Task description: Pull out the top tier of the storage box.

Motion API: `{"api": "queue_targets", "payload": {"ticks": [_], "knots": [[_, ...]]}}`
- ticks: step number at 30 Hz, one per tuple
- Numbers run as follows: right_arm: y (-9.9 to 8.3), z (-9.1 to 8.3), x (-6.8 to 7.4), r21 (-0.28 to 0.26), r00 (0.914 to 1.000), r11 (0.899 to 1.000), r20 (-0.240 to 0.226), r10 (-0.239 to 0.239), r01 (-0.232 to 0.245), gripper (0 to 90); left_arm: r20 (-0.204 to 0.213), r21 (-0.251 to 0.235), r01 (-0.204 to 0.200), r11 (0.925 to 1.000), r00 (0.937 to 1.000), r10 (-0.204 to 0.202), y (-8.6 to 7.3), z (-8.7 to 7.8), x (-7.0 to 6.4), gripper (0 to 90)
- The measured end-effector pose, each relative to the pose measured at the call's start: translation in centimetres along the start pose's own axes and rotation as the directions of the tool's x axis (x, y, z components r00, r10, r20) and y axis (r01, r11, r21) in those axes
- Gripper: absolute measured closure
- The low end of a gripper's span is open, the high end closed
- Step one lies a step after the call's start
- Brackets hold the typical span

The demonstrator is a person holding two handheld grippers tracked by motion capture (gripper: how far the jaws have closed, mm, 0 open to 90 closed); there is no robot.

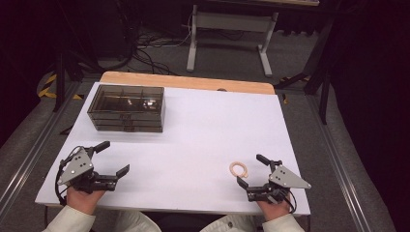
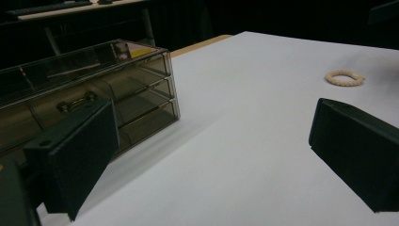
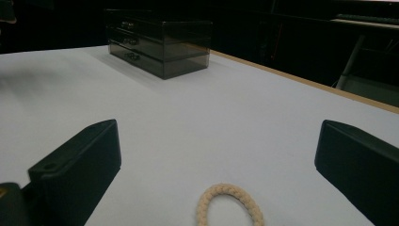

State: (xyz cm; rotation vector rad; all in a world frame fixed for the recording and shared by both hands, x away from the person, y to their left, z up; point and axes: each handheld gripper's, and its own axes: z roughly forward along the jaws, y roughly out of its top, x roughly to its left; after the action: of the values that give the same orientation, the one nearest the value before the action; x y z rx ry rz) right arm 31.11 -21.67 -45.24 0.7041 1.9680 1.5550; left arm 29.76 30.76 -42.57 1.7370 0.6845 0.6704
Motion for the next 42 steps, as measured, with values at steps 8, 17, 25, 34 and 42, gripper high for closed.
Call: {"api": "queue_targets", "payload": {"ticks": [8,17,25,34,42], "knots": [[0.0,0.2,0.0,0.012,1.0,1.0,-0.002,-0.002,0.002,1.3,0.019,0.022,-0.035,0.9991,0.9992,0.035,1.5,0.9,0.3,3.8],[0.0,0.3,0.1,0.016,1.0,1.0,-0.003,-0.004,0.005,1.3,0.026,0.026,-0.035,0.9991,0.9991,0.034,2.8,1.8,1.0,4.2],[-0.1,0.4,0.1,0.02,1.0,1.0,-0.004,-0.007,0.007,1.5,0.019,0.043,-0.044,0.9981,0.9989,0.043,3.7,2.7,1.9,4.8],[-0.1,0.4,0.0,0.021,1.0,1.0,-0.003,-0.007,0.007,2.0,0.029,0.057,-0.023,0.9981,0.9994,0.021,4.1,3.4,2.8,6.2],[-0.1,0.4,0.0,0.025,1.0,1.0,-0.003,0.0,0.0,2.2,0.028,0.079,-0.04,0.9961,0.9989,0.038,4.5,4.1,3.3,6.5]]}}
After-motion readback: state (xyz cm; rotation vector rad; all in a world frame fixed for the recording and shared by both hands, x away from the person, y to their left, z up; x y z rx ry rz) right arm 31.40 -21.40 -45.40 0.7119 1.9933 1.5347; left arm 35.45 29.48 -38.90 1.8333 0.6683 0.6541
